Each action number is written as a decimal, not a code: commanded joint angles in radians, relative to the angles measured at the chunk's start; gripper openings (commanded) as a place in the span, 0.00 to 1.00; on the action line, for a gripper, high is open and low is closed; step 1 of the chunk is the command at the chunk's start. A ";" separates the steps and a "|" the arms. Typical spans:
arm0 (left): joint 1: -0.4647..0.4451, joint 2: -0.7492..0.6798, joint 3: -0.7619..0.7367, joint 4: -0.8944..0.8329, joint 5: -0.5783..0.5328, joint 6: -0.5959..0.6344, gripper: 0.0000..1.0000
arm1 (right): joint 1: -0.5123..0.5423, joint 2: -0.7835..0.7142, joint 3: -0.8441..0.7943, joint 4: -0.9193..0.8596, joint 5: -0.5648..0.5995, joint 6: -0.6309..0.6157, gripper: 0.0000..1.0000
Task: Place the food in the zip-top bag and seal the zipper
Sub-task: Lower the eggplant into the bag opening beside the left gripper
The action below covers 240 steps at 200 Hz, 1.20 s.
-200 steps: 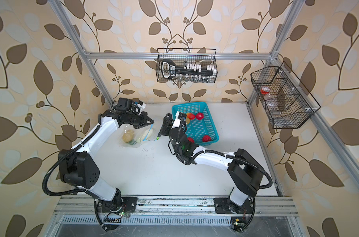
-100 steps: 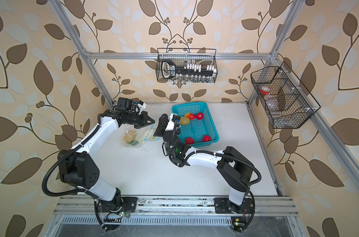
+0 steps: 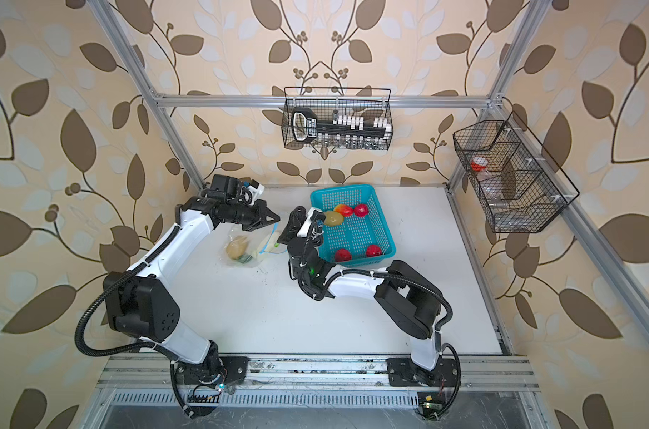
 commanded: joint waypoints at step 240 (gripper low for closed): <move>0.004 -0.032 0.067 -0.016 0.031 0.053 0.00 | -0.013 0.115 0.040 -0.055 -0.300 0.119 0.00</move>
